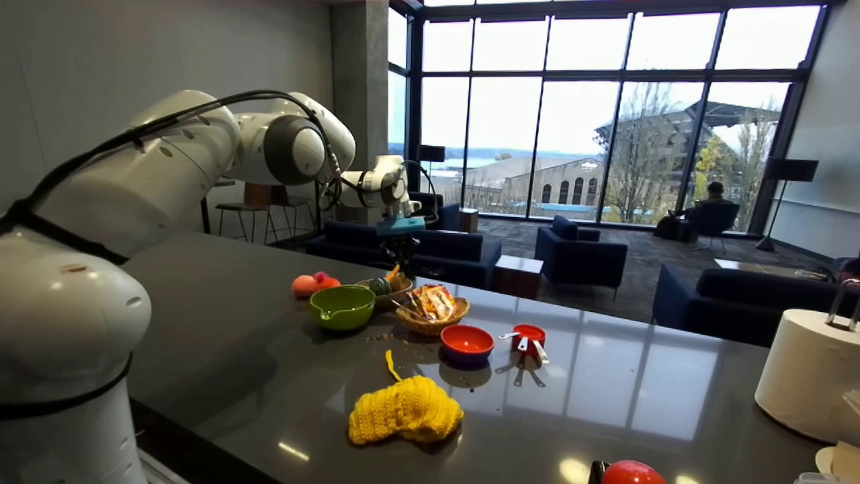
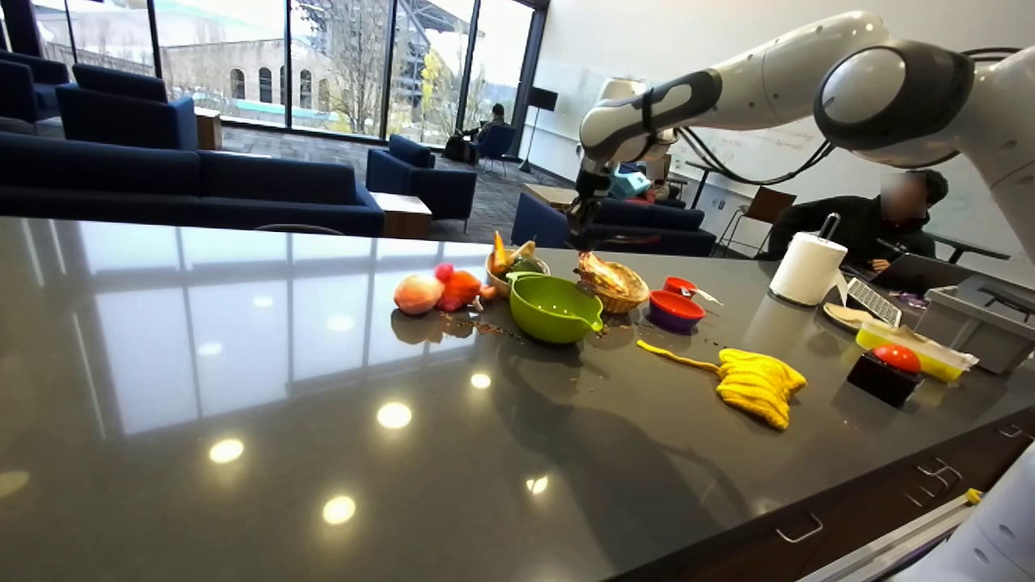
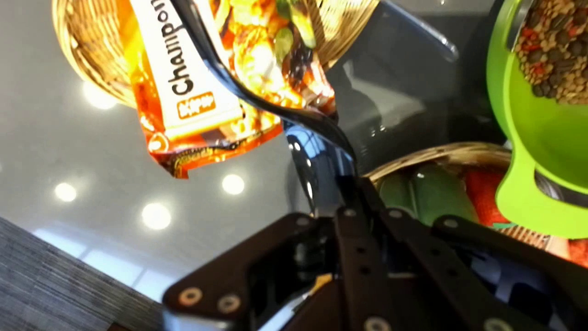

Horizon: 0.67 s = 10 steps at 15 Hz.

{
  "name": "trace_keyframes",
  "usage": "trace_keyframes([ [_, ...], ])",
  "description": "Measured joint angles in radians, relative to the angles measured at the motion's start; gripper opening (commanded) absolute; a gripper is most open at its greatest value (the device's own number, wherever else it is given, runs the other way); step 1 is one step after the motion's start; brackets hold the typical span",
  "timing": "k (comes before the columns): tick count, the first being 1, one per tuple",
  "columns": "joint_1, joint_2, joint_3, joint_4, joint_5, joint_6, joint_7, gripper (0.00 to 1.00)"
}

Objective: Move the black ladle to the basket on the right.

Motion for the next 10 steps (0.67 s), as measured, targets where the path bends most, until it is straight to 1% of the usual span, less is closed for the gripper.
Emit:
trace_keyframes([
  [5,-0.057,-0.084,0.040,-0.161,0.029,-0.007,-0.036,0.01],
  [10,-0.105,-0.131,0.073,-0.255,0.095,-0.032,-0.111,0.01],
])
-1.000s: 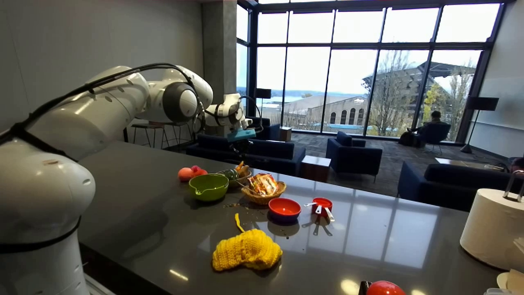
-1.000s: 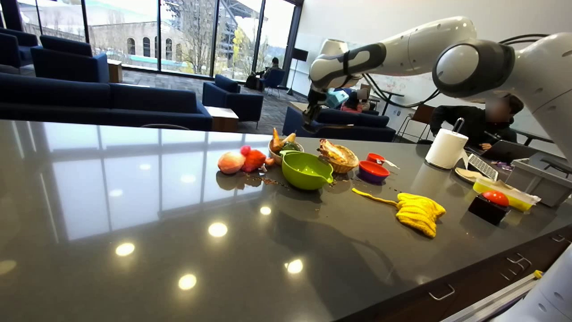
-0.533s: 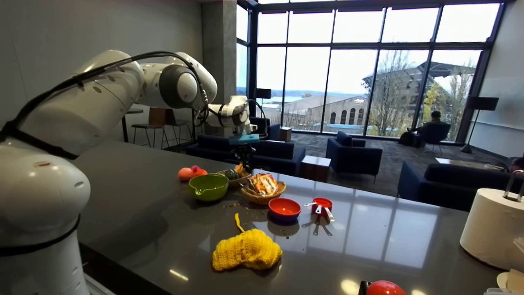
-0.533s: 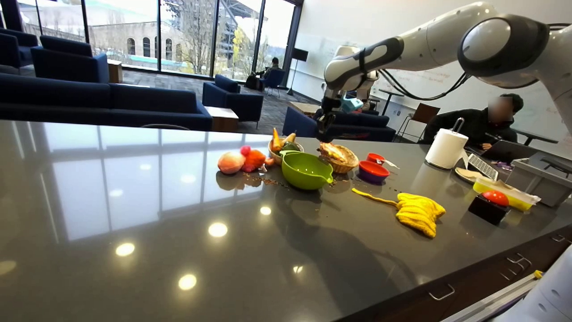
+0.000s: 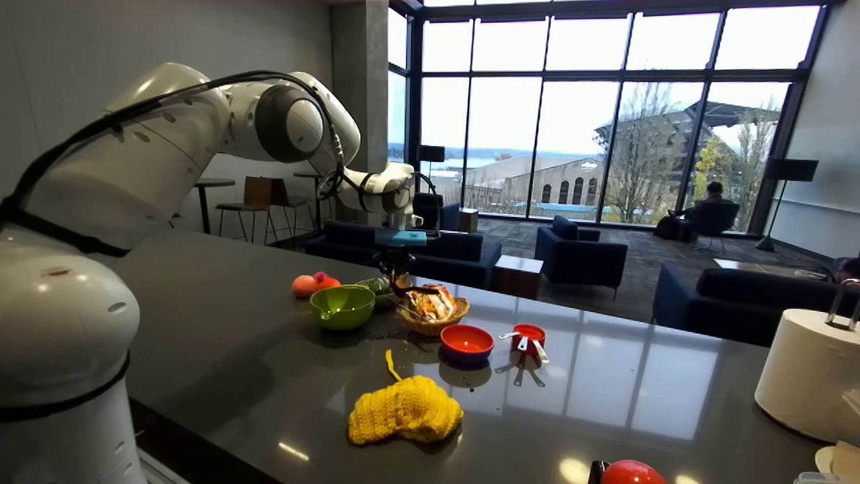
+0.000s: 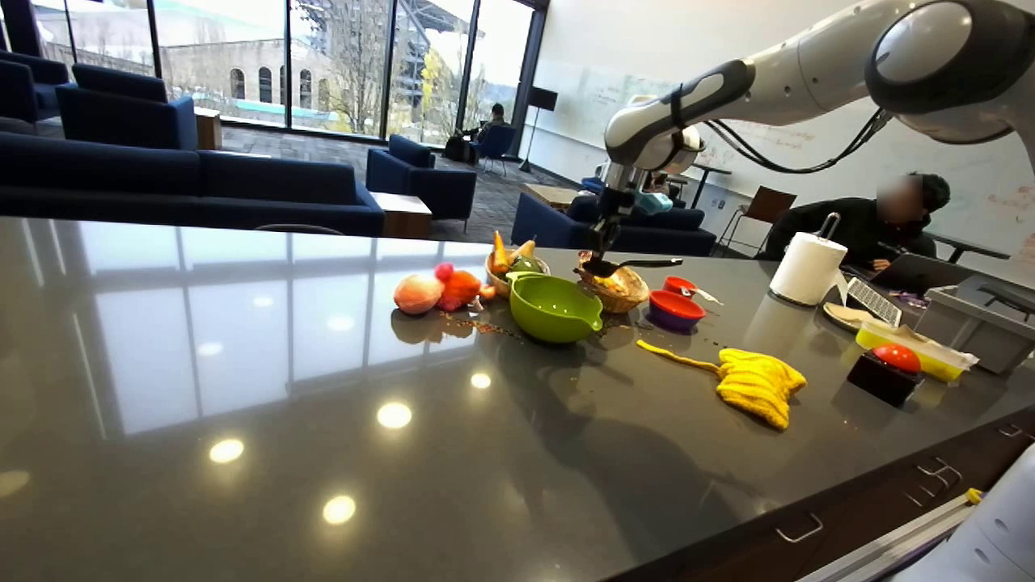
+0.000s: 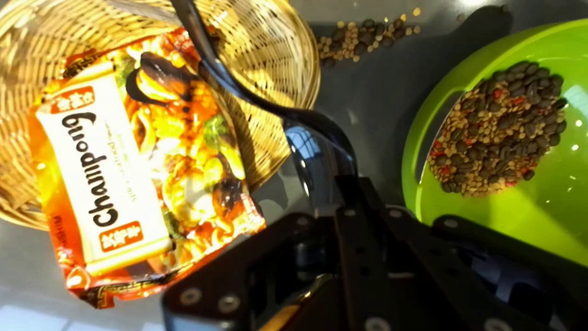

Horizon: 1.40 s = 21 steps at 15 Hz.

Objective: Move the black ladle to the basket on the right.

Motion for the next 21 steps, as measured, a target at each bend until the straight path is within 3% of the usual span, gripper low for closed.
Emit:
trace_keyframes([
  [7,-0.035,-0.006,0.008,-0.038,0.031,-0.012,-0.090,0.01],
  [17,-0.045,0.032,0.015,-0.002,0.052,-0.030,-0.180,0.01],
  [18,-0.040,0.043,0.015,0.010,0.052,-0.030,-0.180,0.29],
  [19,-0.035,0.056,0.014,0.023,0.049,-0.028,-0.178,0.30],
  [21,-0.025,0.077,0.010,0.052,0.040,-0.019,-0.173,0.40],
])
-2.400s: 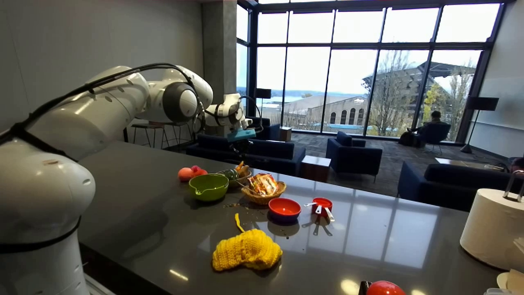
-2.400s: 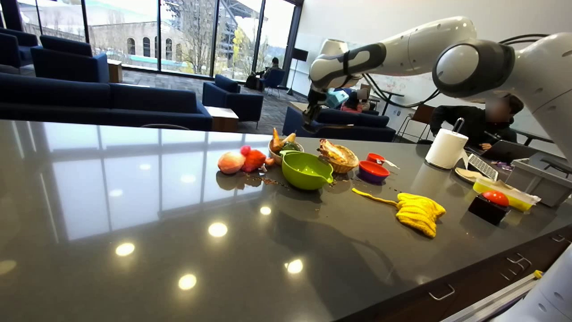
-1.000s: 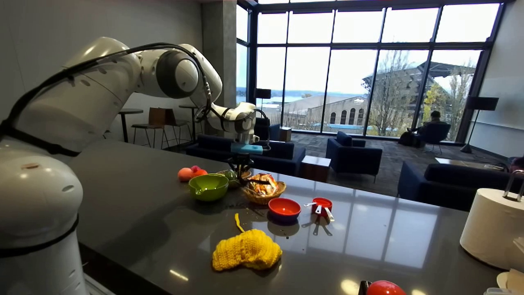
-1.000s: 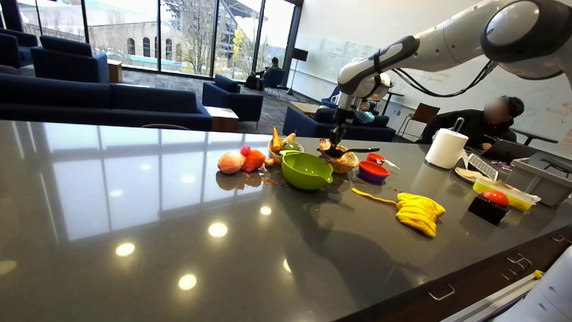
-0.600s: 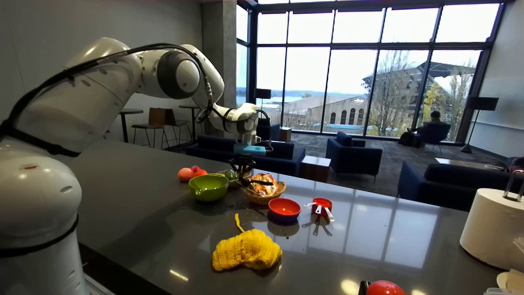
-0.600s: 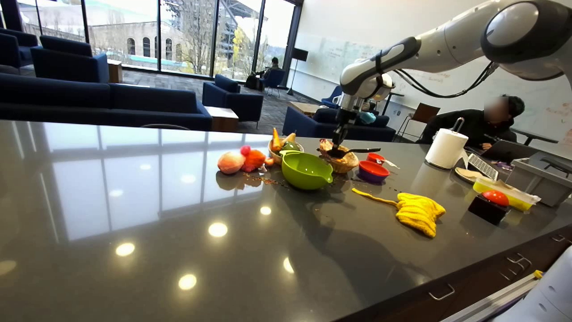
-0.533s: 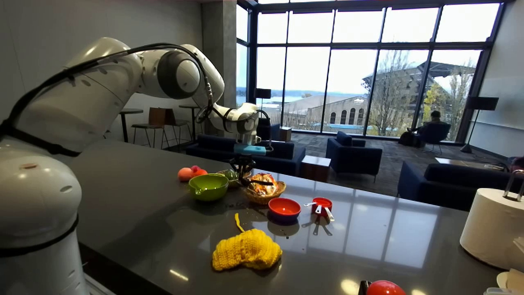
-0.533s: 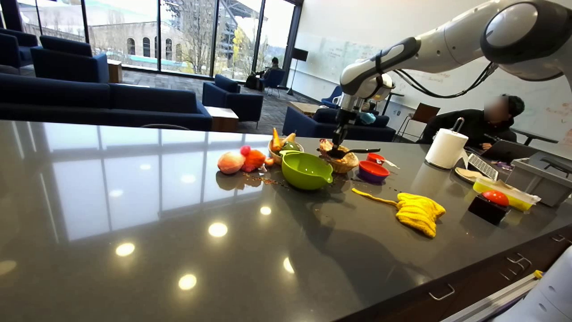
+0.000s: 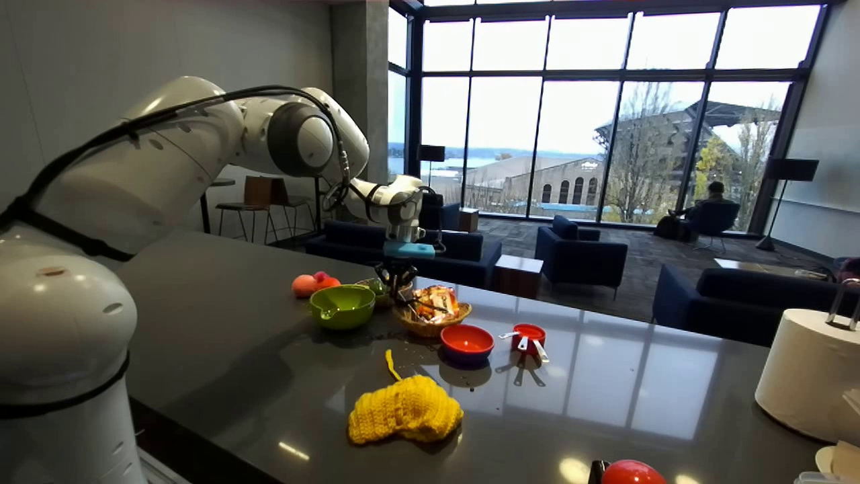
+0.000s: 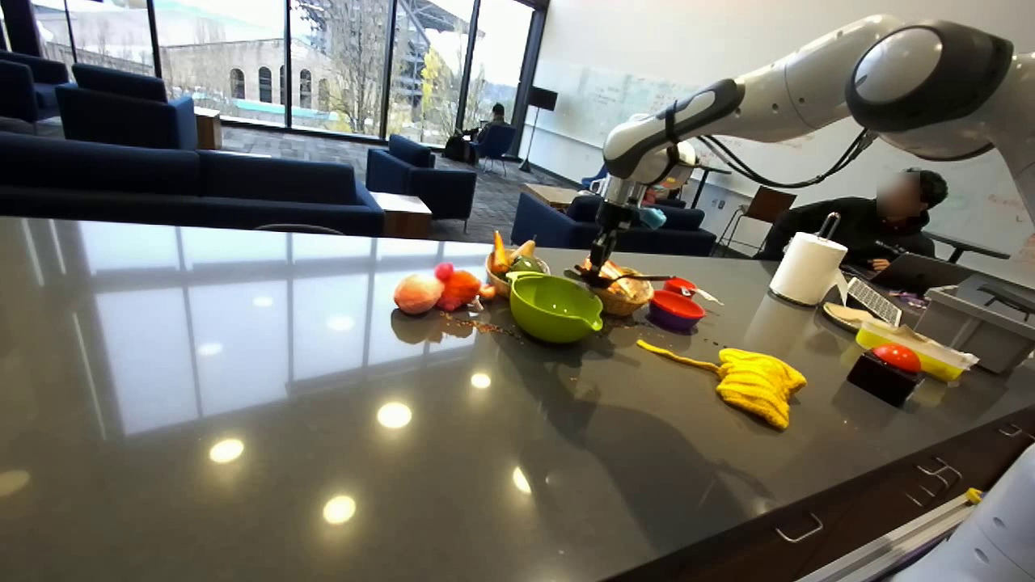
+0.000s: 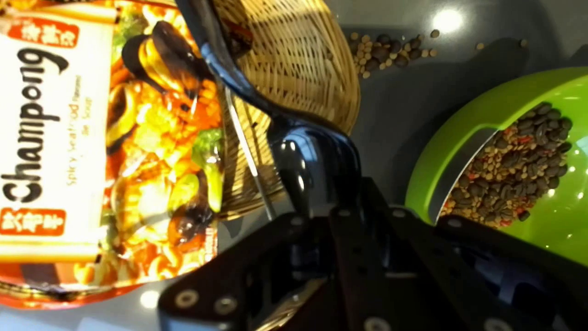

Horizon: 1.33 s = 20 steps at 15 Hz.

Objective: Move the black ladle to the basket on the right.

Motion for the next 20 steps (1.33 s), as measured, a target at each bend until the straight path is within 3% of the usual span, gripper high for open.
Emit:
trace_keyframes([
  [9,0.010,0.012,-0.035,0.058,-0.050,0.060,0.096,0.99],
  [15,0.020,-0.011,-0.057,0.042,-0.077,0.089,0.236,1.00],
  [20,0.019,-0.045,-0.084,-0.050,-0.075,0.140,0.396,1.00],
])
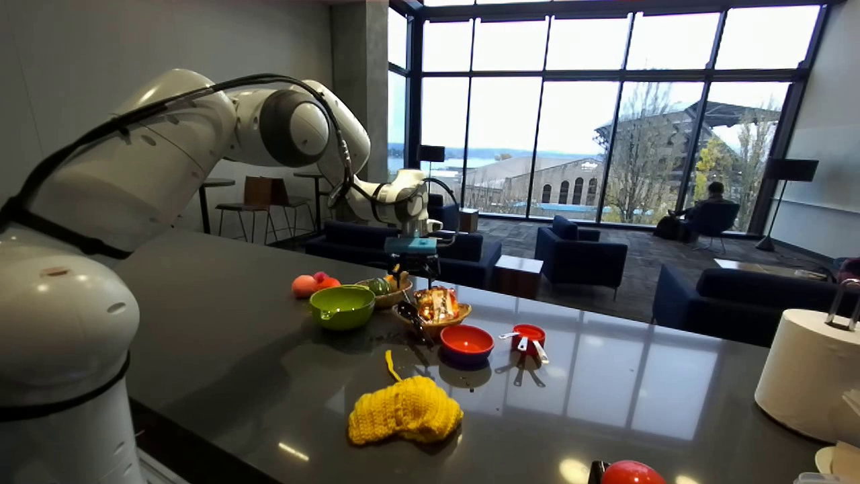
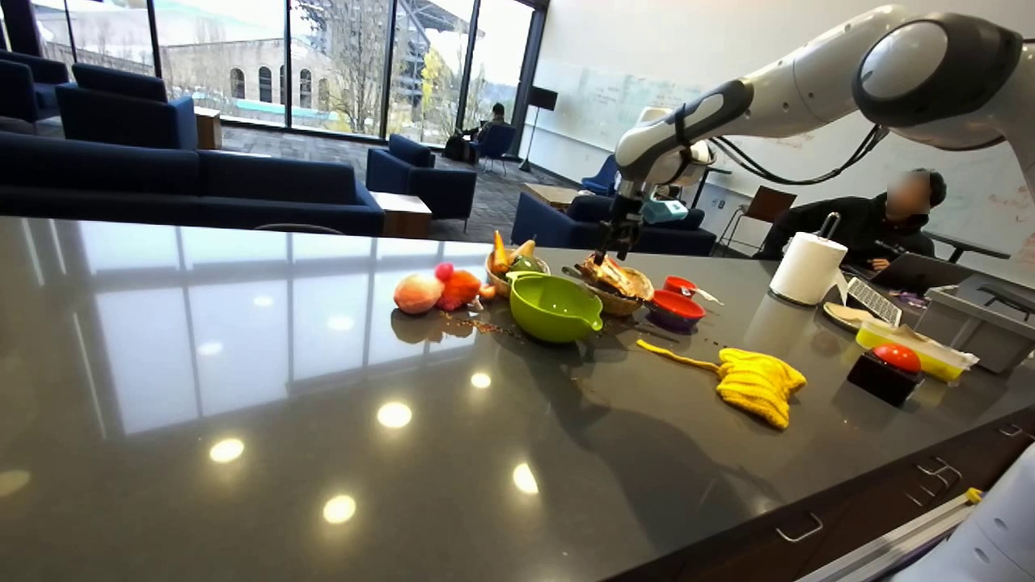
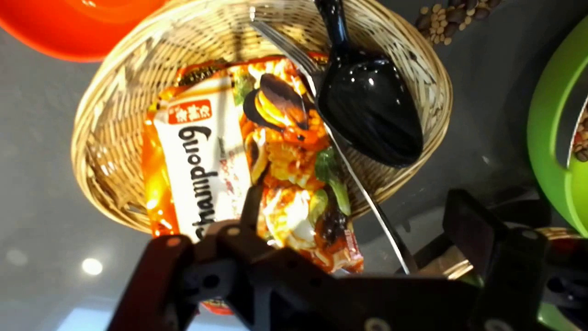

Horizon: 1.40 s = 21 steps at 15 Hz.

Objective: Move the black ladle to the basket on the right.

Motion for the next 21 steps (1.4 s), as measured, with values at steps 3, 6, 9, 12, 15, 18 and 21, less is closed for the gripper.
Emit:
trace_keyframes([
  [3,-0.001,-0.047,-0.028,-0.094,0.002,0.063,0.108,1.00],
  [6,-0.001,-0.121,-0.058,-0.220,0.003,0.141,0.222,1.00],
  [9,0.001,-0.200,-0.083,-0.350,0.003,0.210,0.328,1.00],
  [12,0.006,-0.267,-0.100,-0.466,0.004,0.270,0.418,1.00],
  [15,0.016,-0.314,-0.120,-0.564,0.007,0.320,0.503,1.00],
  [18,0.019,-0.344,-0.137,-0.649,0.034,0.367,0.568,1.00],
  [21,0.014,-0.357,-0.149,-0.718,0.099,0.432,0.599,1.00],
])
